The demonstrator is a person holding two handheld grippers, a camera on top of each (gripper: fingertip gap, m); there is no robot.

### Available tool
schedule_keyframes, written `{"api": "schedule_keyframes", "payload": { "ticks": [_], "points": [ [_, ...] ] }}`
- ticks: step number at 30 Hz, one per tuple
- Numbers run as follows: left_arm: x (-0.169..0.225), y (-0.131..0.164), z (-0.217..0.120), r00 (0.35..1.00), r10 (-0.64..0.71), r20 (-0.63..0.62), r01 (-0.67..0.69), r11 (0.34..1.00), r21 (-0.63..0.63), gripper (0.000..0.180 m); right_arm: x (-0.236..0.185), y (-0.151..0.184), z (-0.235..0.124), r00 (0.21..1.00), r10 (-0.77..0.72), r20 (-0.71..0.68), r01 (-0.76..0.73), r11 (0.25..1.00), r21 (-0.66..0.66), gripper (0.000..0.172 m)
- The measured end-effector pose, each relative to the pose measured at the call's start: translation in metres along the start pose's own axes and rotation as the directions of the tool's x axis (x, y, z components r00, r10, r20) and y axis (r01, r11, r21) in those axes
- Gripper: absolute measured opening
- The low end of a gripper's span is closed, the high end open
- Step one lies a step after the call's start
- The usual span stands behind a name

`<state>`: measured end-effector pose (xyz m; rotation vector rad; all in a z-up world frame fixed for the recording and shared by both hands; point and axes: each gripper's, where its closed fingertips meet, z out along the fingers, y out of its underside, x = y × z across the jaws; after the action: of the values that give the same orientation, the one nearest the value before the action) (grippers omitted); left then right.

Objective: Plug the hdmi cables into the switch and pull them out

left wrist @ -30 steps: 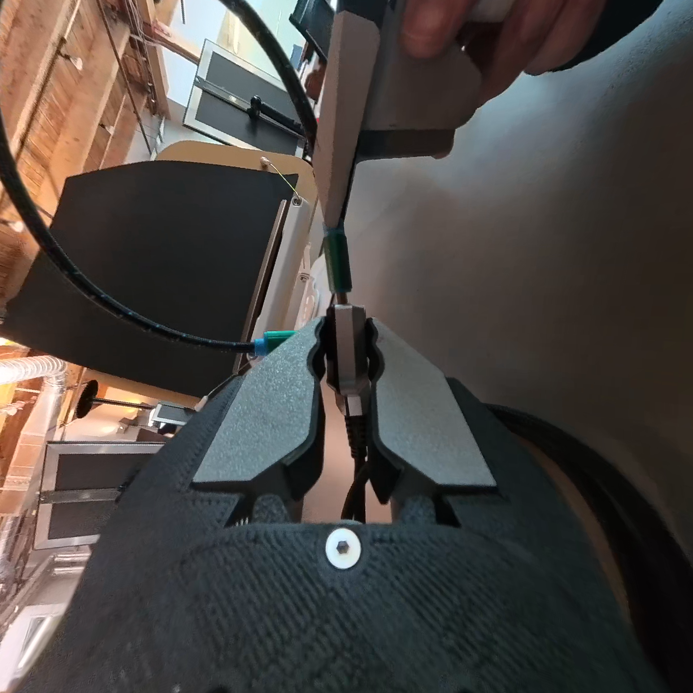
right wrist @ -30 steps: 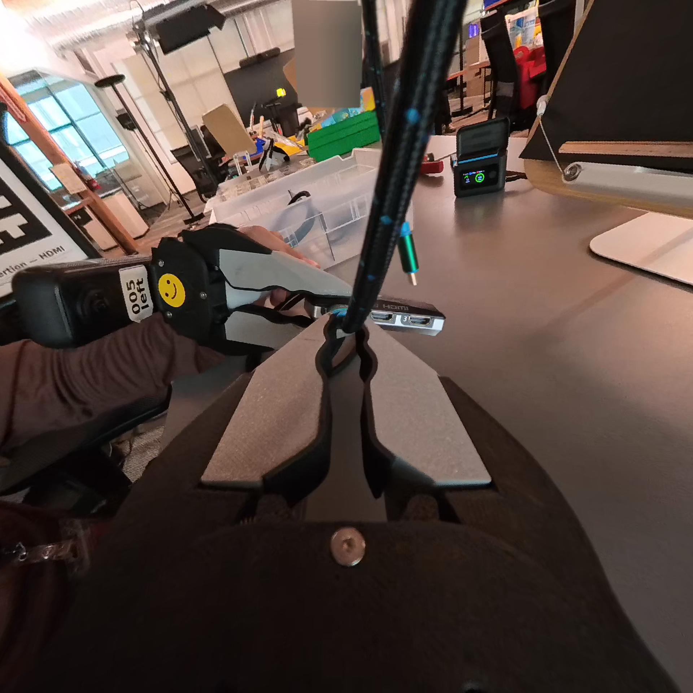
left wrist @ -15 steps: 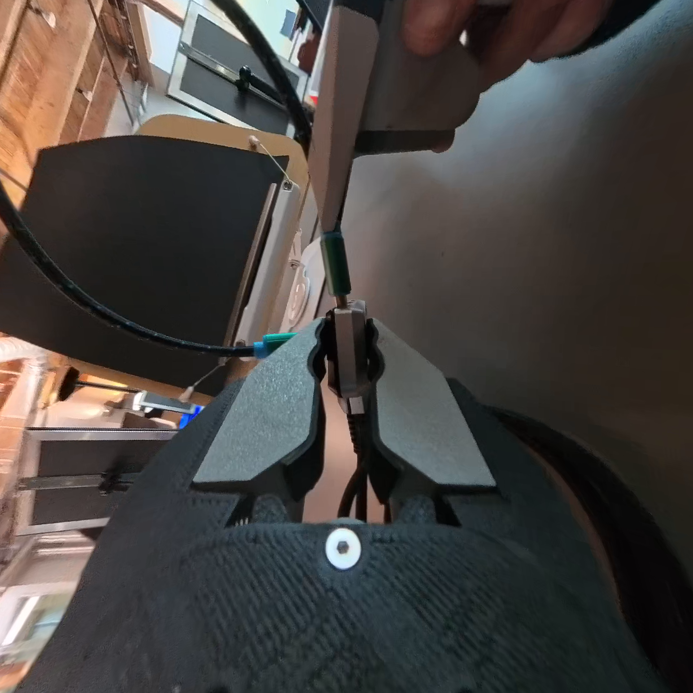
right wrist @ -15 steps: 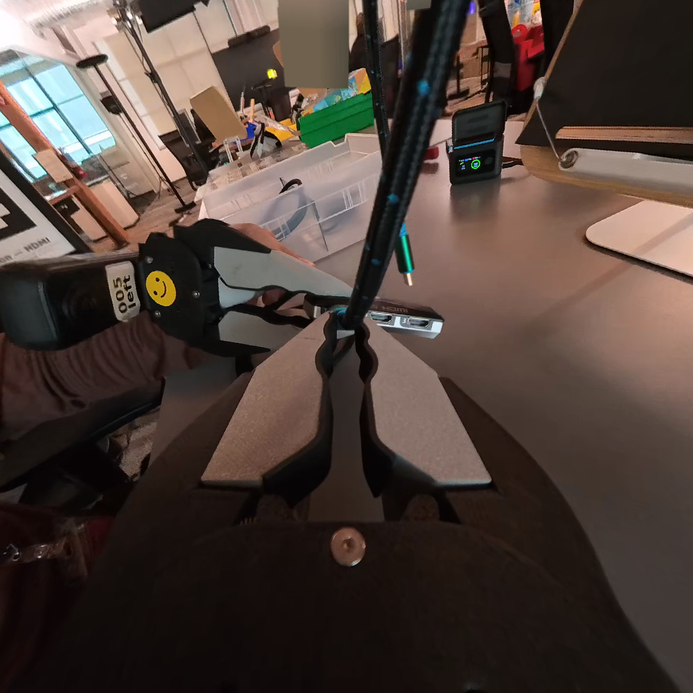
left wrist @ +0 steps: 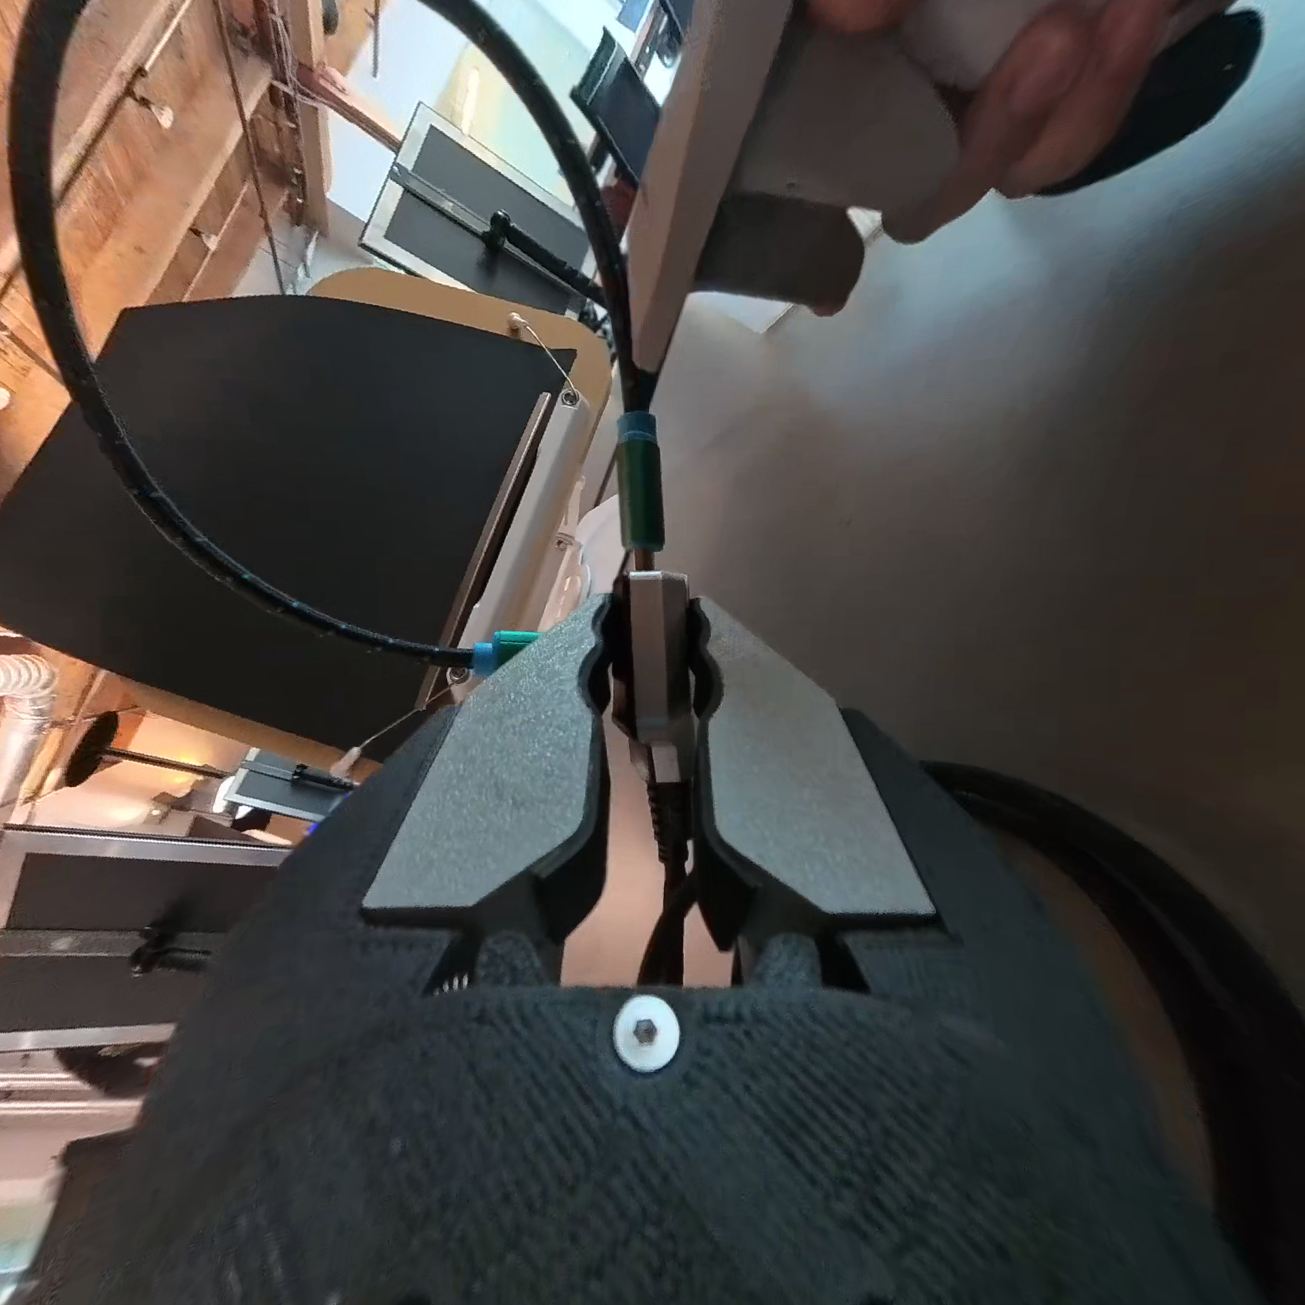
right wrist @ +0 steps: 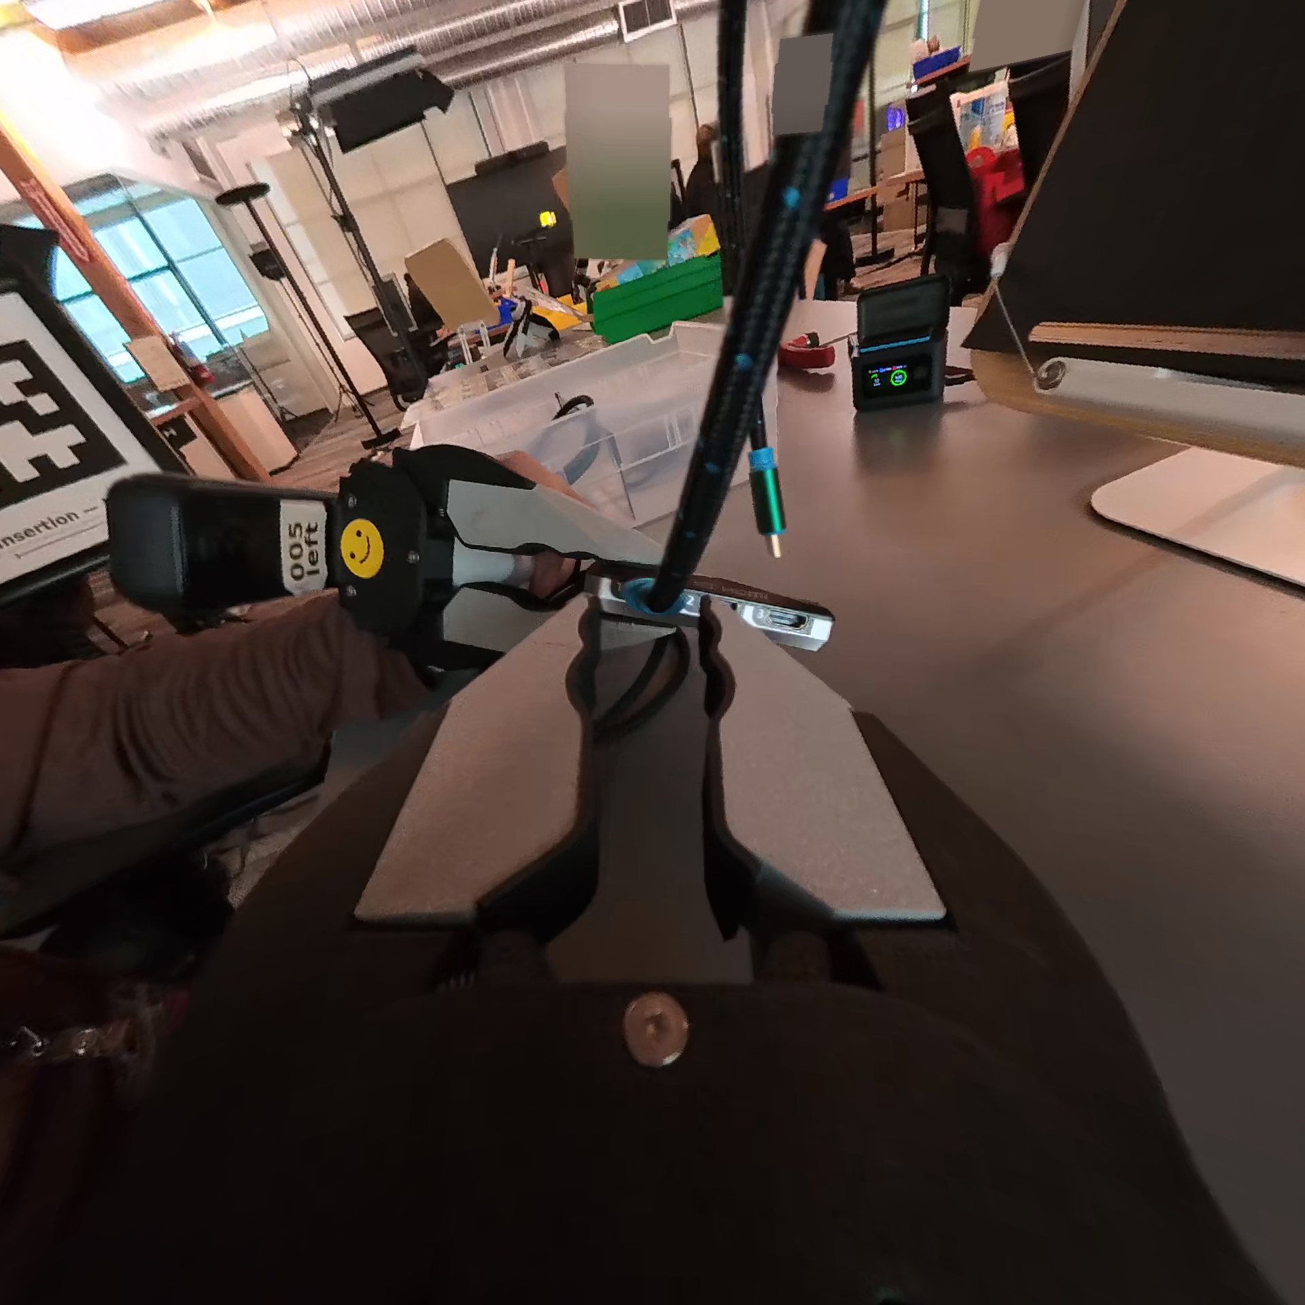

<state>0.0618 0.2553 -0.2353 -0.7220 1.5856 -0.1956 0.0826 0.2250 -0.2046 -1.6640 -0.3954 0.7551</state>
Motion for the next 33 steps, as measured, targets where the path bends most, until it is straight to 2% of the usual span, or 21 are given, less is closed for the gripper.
{"api": "schedule_keyframes", "payload": {
  "ticks": [4, 8, 19, 33],
  "points": [
    [0.003, 0.001, 0.002, 0.988, 0.149, 0.036, -0.147, 0.988, -0.047, 0.018, 0.002, 0.007, 0.005, 1.000, -0.008, -0.025, 0.007, 0.999, -0.039, 0.019],
    [0.004, -0.001, 0.003, 0.973, 0.223, 0.059, -0.220, 0.974, -0.058, 0.018, 0.003, 0.017, 0.005, 0.999, -0.023, -0.025, 0.021, 0.995, -0.099, 0.013],
    [0.011, -0.001, 0.004, 0.952, 0.303, 0.044, -0.300, 0.952, -0.066, 0.018, 0.003, 0.024, 0.005, 0.997, -0.077, -0.021, 0.074, 0.988, -0.139, 0.016],
    [0.014, -0.007, 0.002, 0.952, 0.305, 0.035, -0.304, 0.952, -0.031, 0.018, -0.004, 0.029, 0.000, 0.996, -0.072, 0.051, 0.079, 0.984, -0.158, 0.018]
  ]
}}
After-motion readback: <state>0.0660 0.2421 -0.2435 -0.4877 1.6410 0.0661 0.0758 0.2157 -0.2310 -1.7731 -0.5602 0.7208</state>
